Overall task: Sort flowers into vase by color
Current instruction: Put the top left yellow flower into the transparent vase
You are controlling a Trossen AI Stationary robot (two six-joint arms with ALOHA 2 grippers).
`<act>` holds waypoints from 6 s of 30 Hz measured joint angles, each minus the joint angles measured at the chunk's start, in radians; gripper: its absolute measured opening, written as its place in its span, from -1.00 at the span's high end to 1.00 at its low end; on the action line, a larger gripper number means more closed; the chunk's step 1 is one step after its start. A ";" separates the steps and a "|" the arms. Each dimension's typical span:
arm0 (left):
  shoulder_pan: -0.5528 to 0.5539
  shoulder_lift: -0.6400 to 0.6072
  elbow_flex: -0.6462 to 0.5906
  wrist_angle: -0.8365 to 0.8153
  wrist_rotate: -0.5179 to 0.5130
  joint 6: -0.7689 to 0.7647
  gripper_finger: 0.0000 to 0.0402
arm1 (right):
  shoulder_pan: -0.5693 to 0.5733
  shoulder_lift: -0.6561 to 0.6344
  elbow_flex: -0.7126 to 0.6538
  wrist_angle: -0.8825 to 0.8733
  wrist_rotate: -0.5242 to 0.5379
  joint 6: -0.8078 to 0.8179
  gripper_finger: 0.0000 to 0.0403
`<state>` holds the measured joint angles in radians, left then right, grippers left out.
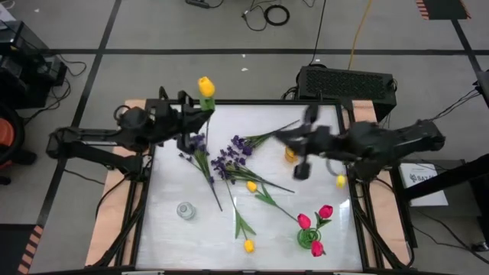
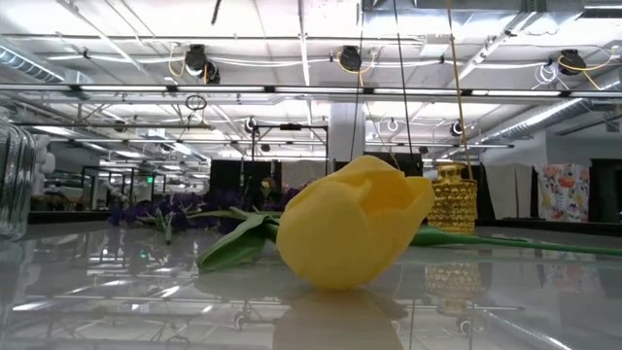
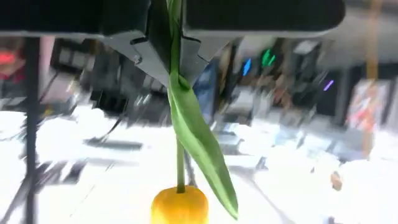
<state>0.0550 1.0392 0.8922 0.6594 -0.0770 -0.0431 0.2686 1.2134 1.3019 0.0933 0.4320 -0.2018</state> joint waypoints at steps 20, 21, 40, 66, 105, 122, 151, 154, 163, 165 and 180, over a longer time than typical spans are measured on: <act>-0.098 0.052 -0.002 0.233 0.156 0.016 0.90 | -0.168 0.466 0.227 -0.046 -0.300 0.132 0.21; -0.102 0.054 -0.002 0.244 0.157 0.028 0.90 | -0.171 0.474 0.232 -0.032 -0.311 0.130 0.15; -0.110 0.128 -0.002 0.371 0.164 0.084 0.89 | -0.203 0.492 0.233 0.105 -0.361 0.125 0.00; -0.107 0.054 -0.001 0.143 0.128 0.082 0.44 | -0.203 0.482 0.233 0.067 -0.344 0.138 0.99; -0.116 -0.073 -0.002 -0.400 0.107 0.028 0.74 | -0.202 0.462 0.233 -0.129 -0.329 0.164 1.00; -0.119 -0.241 -0.002 -0.597 0.110 -0.047 0.98 | -0.202 0.322 0.233 -0.323 -0.327 0.181 0.37; -0.743 -0.321 -0.009 -1.094 -0.535 -0.363 0.98 | -0.201 -0.420 -0.265 -0.553 -0.224 0.315 0.18; -0.793 -0.313 -0.035 -1.094 -0.603 -0.384 0.98 | -0.201 -0.451 -0.322 -0.515 -0.224 0.321 0.18; -0.955 -0.282 -0.115 -1.099 -0.839 -0.627 0.98 | -0.201 -0.488 -0.356 -0.493 -0.224 0.341 0.18; -0.998 -0.267 -0.118 -1.096 -0.886 -0.632 0.98 | -0.201 -0.488 -0.356 -0.493 -0.224 0.342 0.18; -1.178 -0.090 -0.118 -1.099 -1.085 -0.738 0.98 | -0.201 -0.484 -0.356 -0.494 -0.224 0.347 0.18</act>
<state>-1.1227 0.9487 0.7738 -0.4397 -1.1616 -0.7807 0.0673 0.7292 0.9459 -0.4004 0.2077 0.1455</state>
